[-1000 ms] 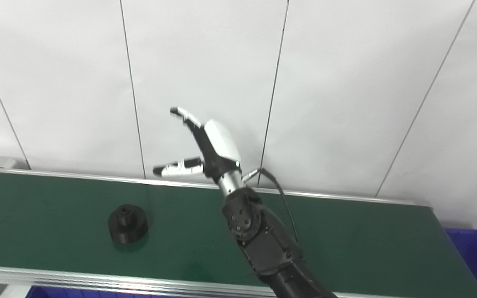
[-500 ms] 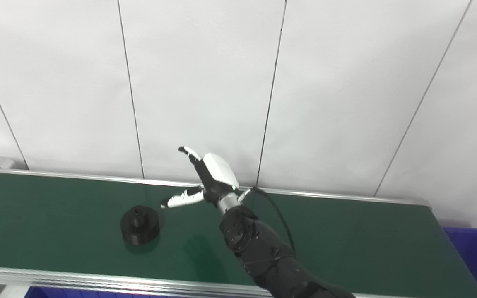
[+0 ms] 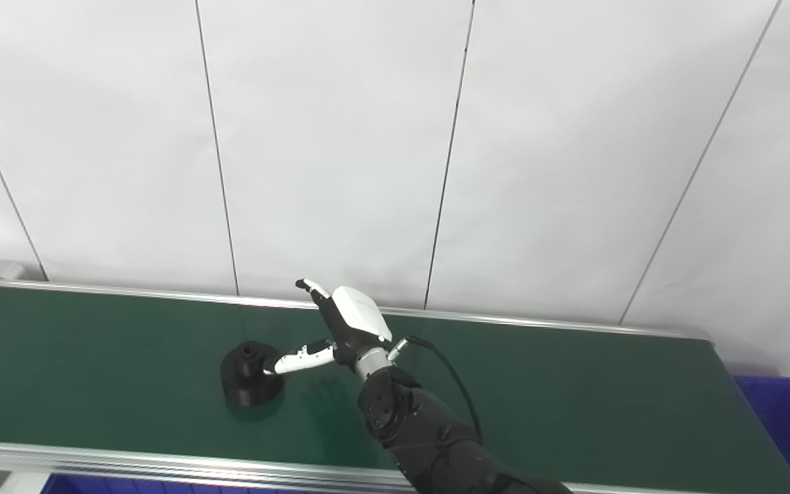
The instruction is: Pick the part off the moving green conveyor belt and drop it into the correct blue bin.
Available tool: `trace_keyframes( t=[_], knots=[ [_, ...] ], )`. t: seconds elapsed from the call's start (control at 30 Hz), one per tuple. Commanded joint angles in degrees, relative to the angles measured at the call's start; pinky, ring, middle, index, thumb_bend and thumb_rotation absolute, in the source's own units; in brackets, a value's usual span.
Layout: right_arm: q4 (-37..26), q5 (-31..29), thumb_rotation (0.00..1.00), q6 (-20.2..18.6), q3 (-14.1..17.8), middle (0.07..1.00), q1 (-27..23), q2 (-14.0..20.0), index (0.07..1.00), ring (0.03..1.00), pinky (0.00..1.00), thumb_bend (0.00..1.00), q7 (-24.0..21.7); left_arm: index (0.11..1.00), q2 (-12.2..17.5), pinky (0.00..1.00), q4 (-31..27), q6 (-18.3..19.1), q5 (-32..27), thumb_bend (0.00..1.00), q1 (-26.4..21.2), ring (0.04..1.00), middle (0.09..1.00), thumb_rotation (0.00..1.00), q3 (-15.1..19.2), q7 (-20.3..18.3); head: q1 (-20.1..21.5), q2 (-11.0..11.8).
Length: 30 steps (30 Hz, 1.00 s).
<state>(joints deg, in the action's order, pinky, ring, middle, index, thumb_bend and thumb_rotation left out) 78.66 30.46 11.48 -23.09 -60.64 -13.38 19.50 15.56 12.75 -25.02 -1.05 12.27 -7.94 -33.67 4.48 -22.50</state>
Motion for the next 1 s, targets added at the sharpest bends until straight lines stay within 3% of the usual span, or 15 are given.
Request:
trace_keyframes(
  t=[0.0, 0.37, 0.63, 0.83, 0.97],
  knots=[
    [-0.21, -0.23, 0.41, -0.6, -0.37, 0.934, -3.37, -1.0, 0.932, 0.927, 0.88, 1.0, 0.5, 0.907, 0.95, 0.86, -1.6, -1.91, -0.95, 0.48, 0.41, 0.92, 0.941, 0.75, 0.47, 0.12, -0.1, -0.04],
    [1.46, 0.86, 0.42, -3.04, -3.67, 0.937, -2.29, -1.88, 0.934, 0.937, 0.93, 1.0, 0.78, 0.906, 1.01, 0.86, -2.38, -1.91, -0.96, 0.47, 1.58, 0.921, 0.936, 0.74, 0.71, 0.49, -0.17, -0.04],
    [2.36, 3.06, 0.4, -7.38, -6.85, 0.929, -2.07, -2.39, 0.926, 0.923, 0.92, 1.0, 1.36, 0.909, 0.67, 0.87, -2.61, -1.91, -2.64, 0.48, 2.18, 0.925, 0.939, 0.73, 1.8, -1.26, -0.49, -0.12],
    [3.13, 5.32, 0.43, -12.0, -10.02, 0.886, -1.67, -3.03, 0.9, 0.844, 0.76, 1.0, 0.19, 0.909, 0.27, 0.87, -2.02, -1.91, -3.07, 0.49, 2.24, 0.927, 0.94, 0.73, 2.95, -2.61, -0.22, 0.14],
    [3.49, 7.34, 0.41, -14.55, -12.69, 0.782, -1.45, -3.15, 0.771, 0.751, 0.67, 1.0, -1.15, 0.912, -0.04, 0.87, -2.35, -1.91, -3.32, 0.49, 2.32, 0.929, 0.943, 0.72, 3.64, -3.53, -0.12, 0.15]
  ],
)
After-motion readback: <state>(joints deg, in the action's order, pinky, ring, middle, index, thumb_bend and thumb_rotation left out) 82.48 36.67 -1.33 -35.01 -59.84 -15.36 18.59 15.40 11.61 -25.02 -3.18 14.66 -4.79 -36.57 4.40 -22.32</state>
